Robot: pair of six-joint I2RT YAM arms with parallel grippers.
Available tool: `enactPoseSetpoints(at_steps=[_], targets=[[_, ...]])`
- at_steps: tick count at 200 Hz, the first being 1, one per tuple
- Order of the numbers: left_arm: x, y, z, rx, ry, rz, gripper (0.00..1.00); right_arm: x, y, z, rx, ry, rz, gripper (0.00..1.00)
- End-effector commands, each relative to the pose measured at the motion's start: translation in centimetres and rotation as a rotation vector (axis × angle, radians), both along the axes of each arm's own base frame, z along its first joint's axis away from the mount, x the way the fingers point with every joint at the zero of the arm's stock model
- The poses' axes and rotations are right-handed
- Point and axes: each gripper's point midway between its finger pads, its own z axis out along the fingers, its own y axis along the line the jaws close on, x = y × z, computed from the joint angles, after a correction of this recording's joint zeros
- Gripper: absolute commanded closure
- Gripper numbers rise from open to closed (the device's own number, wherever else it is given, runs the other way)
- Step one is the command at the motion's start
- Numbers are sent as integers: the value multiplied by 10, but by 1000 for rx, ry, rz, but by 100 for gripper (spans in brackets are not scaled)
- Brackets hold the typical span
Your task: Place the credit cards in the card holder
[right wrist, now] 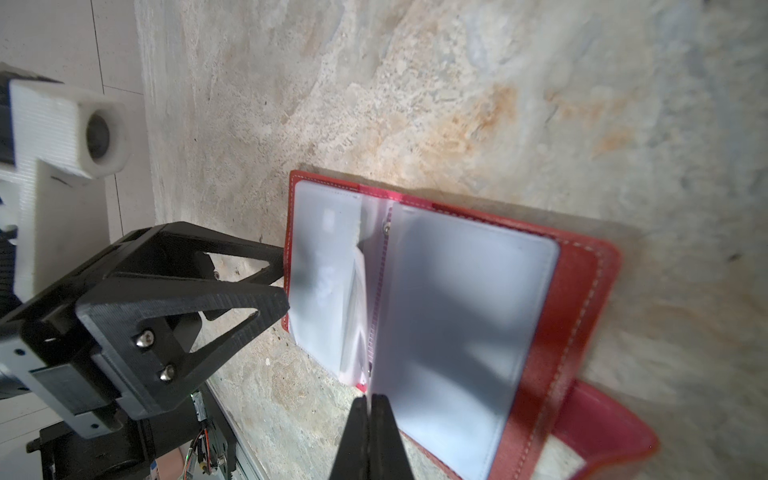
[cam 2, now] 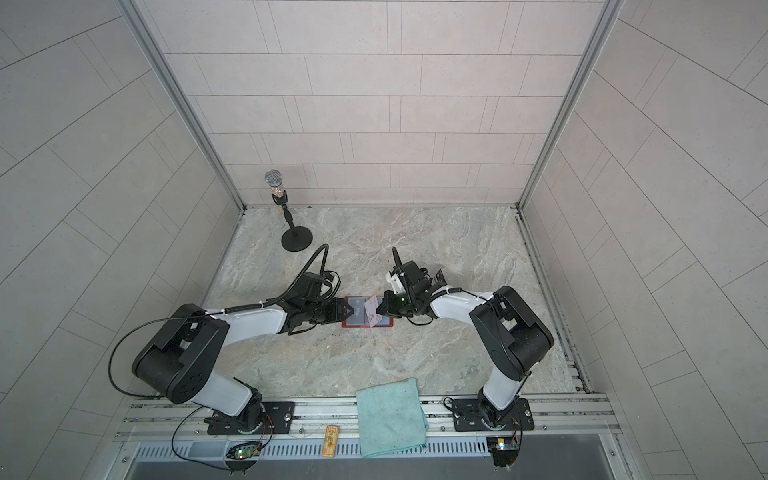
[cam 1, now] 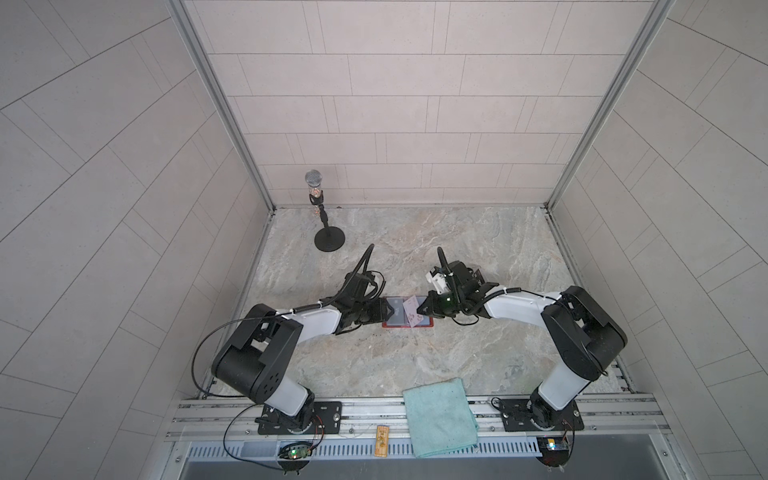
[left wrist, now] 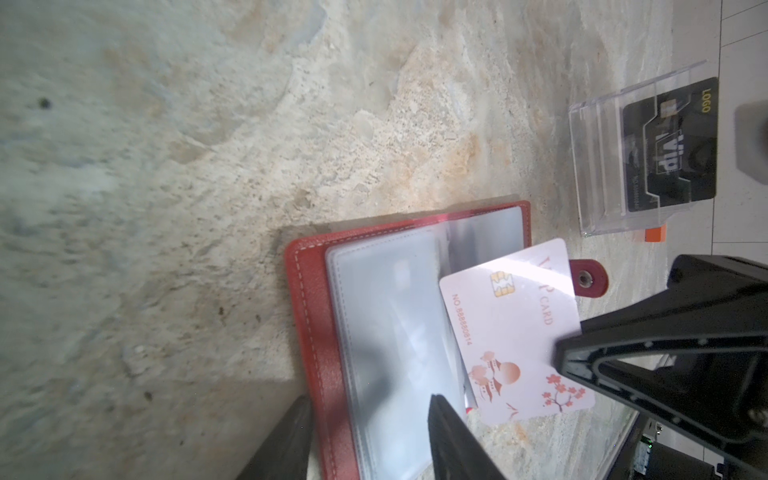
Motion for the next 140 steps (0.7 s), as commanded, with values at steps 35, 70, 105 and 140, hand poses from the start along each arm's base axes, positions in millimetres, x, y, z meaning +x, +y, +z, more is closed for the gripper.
enactPoseSetpoints(at_steps=[35,70,105,140], targets=[[-14,11,-22,54,80,10,49,-6,-5,1,-16,1,-6,100],[-13,13,-23,63,81,22,51,-6,-7,6,-23,-13,-8,100],[-14,12,-23,61,84,16,52,-6,-7,6,-22,-15,-8,100],[-15,10,-22,52,86,8,52,-7,-3,3,0,-1,4,100]])
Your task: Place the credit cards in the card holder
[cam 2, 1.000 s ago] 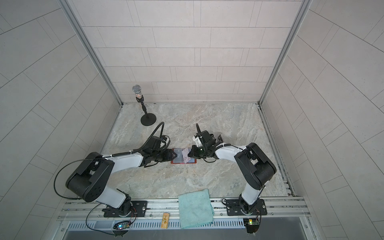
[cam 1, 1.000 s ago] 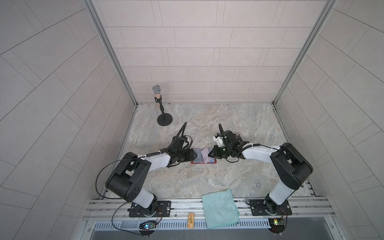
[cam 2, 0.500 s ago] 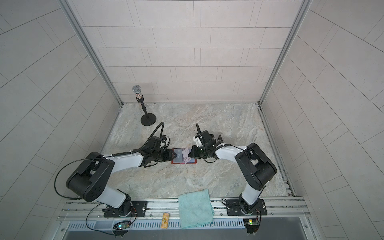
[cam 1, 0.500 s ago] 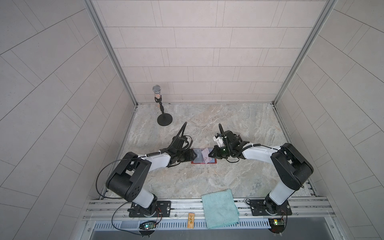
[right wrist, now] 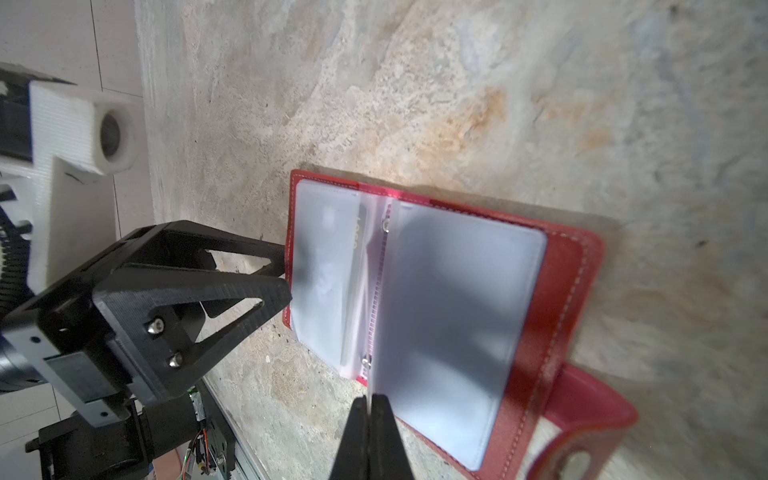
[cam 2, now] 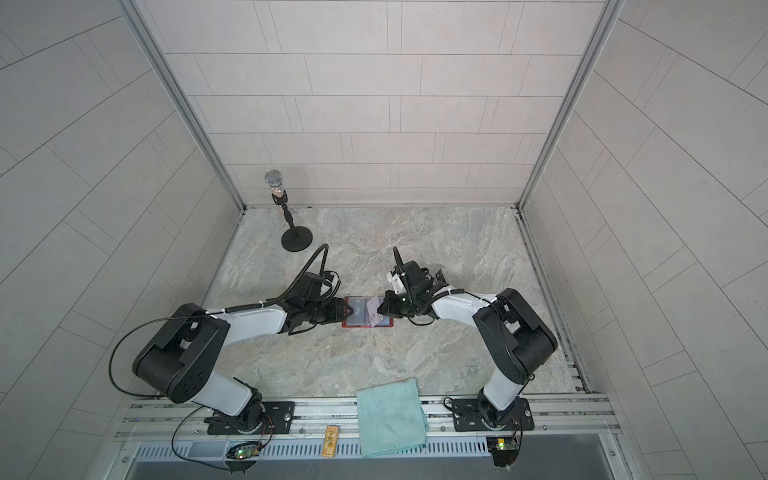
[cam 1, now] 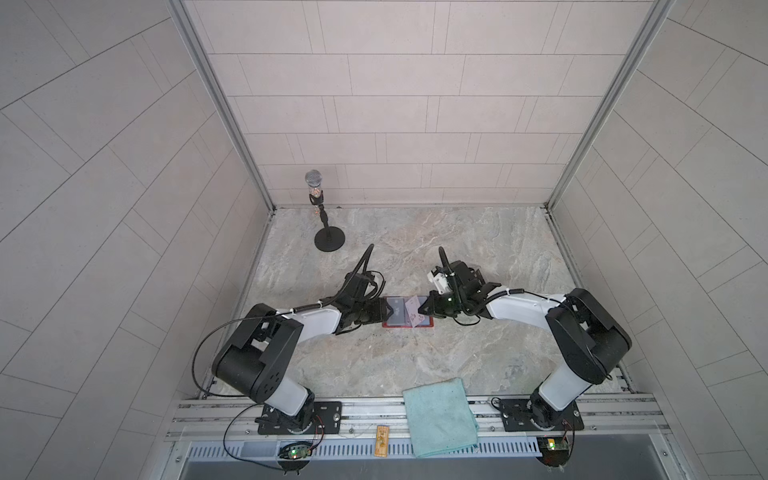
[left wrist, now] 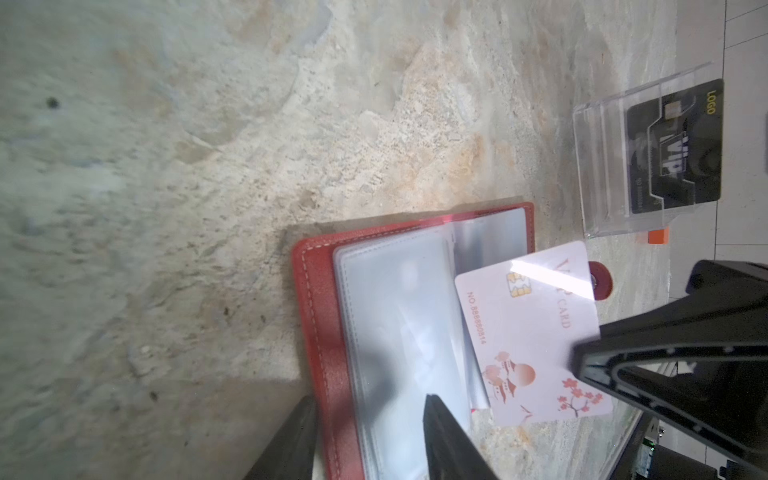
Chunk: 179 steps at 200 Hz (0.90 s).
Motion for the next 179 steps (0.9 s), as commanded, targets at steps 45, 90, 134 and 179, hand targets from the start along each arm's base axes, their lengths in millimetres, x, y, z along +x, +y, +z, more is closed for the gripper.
enactPoseSetpoints(at_steps=[45,90,134,179], targets=[[-17,9,-21,44,86,3,52,-4,8,4,52,5,20,100],[-20,9,-20,35,91,1,53,-3,10,-1,56,16,17,100],[-23,7,-21,21,104,-5,53,1,10,-10,54,27,10,100],[-27,8,-23,16,112,-2,53,3,11,-17,54,29,3,100]])
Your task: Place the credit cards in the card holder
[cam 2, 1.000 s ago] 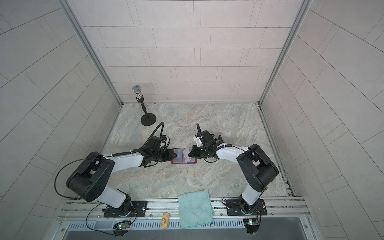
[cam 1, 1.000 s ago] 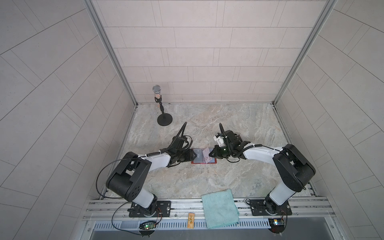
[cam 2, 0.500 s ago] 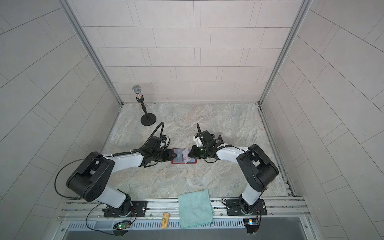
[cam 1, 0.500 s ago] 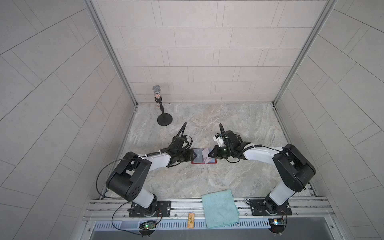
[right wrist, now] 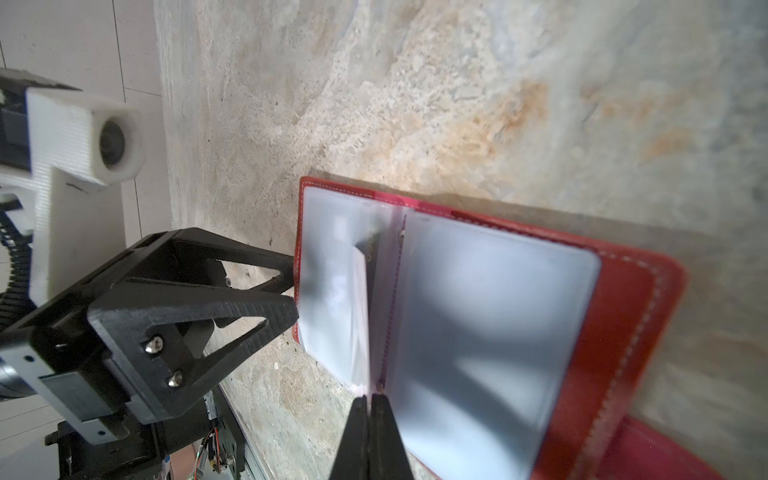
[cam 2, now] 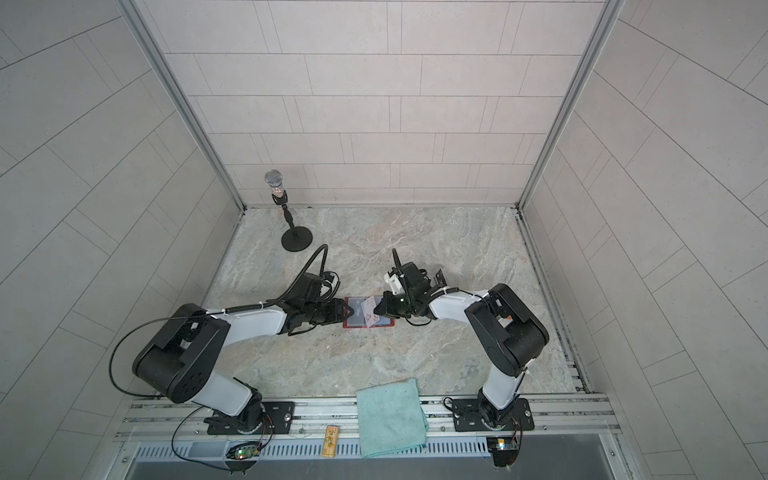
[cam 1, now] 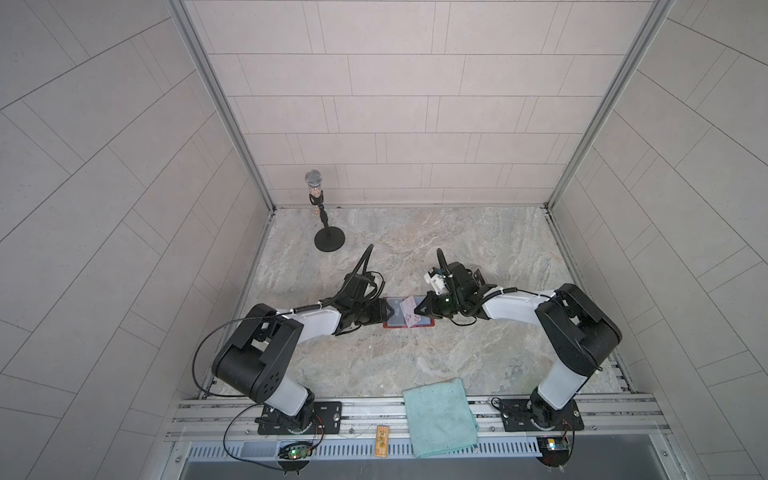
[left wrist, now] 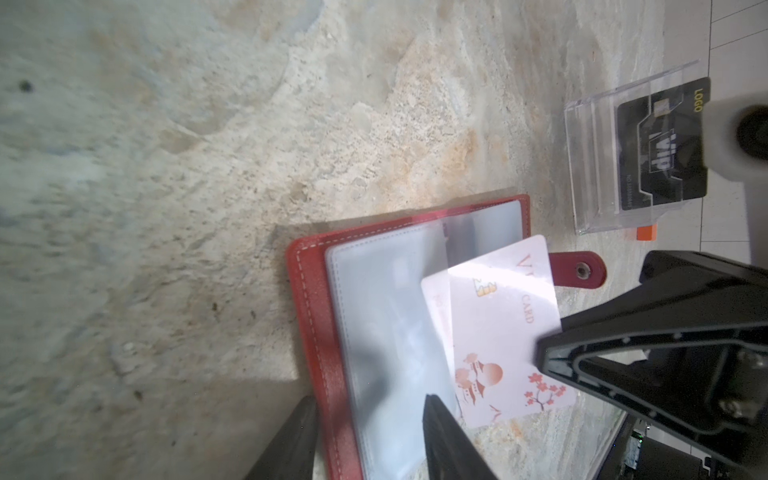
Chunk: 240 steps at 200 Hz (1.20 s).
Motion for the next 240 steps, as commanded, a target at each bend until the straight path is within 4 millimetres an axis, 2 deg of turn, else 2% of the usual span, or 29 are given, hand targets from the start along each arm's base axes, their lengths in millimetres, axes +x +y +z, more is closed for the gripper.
enactPoseSetpoints(at_steps=[1,98,240], targets=[[-24,11,-24,42,105,2,53,-1,-1,-11,-8,23,-10,100],[-29,15,-31,58,124,13,57,-2,-5,-29,-12,36,-42,100],[-34,22,-38,86,139,34,64,0,-14,-30,-20,-3,-96,100]])
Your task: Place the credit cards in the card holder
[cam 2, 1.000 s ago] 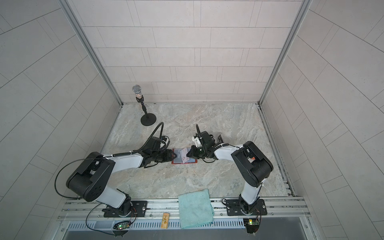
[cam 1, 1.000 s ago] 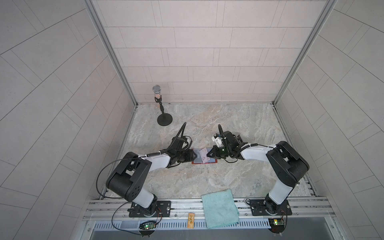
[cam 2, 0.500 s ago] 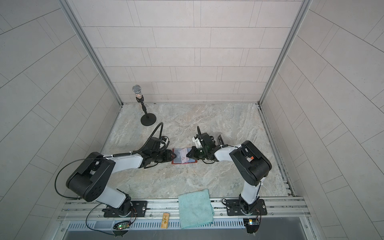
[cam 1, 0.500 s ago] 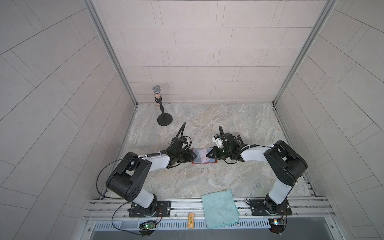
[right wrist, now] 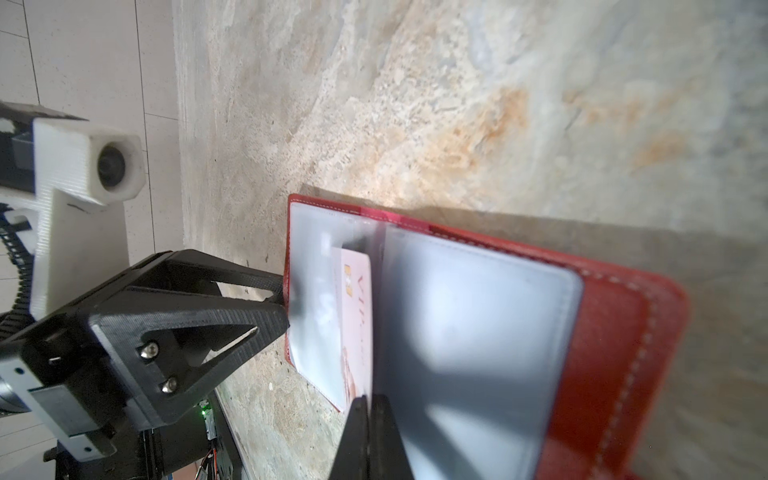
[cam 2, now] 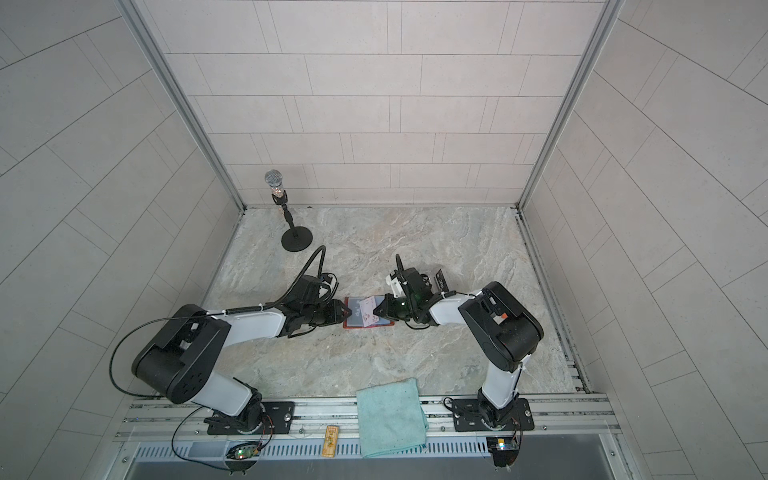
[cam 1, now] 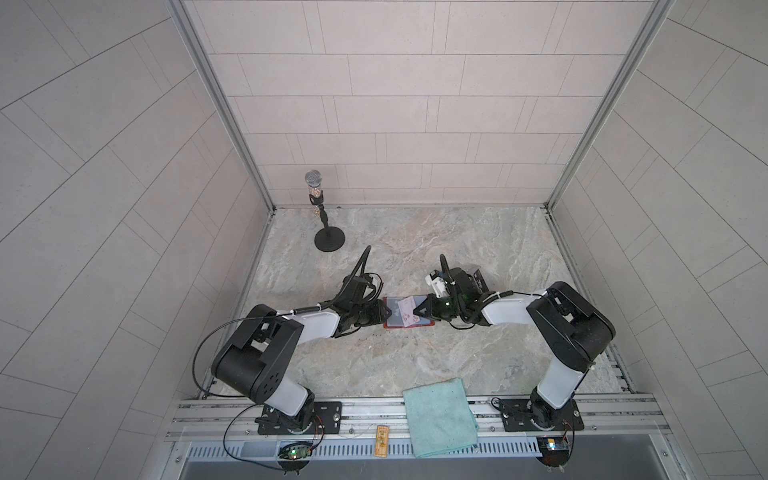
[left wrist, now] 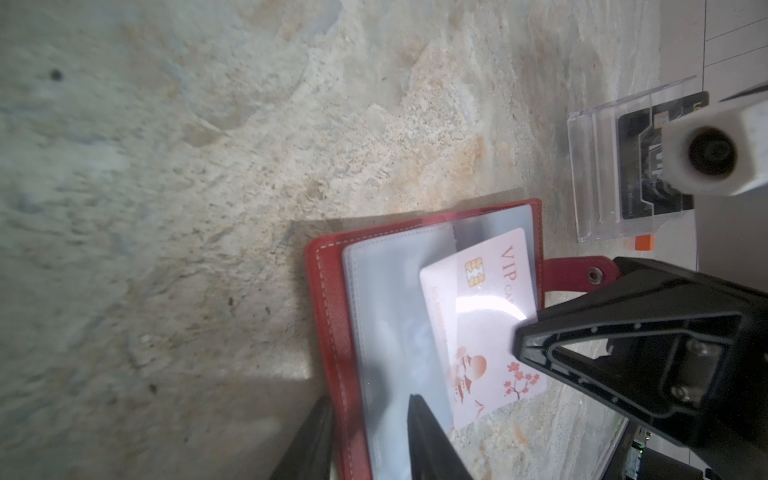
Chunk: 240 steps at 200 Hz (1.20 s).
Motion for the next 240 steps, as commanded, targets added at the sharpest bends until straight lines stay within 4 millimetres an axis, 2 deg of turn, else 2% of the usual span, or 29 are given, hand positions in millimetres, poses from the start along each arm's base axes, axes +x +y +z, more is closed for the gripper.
enactPoseSetpoints(at_steps=[1,129,240], targets=[[-33,19,-34,88,146,9,64,-3,-12,-15,-59,26,-50,100],[-35,20,-35,86,142,12,64,-1,-18,-14,-40,12,-114,100],[-35,19,-35,80,142,12,64,-4,-7,-24,-16,30,-106,100]])
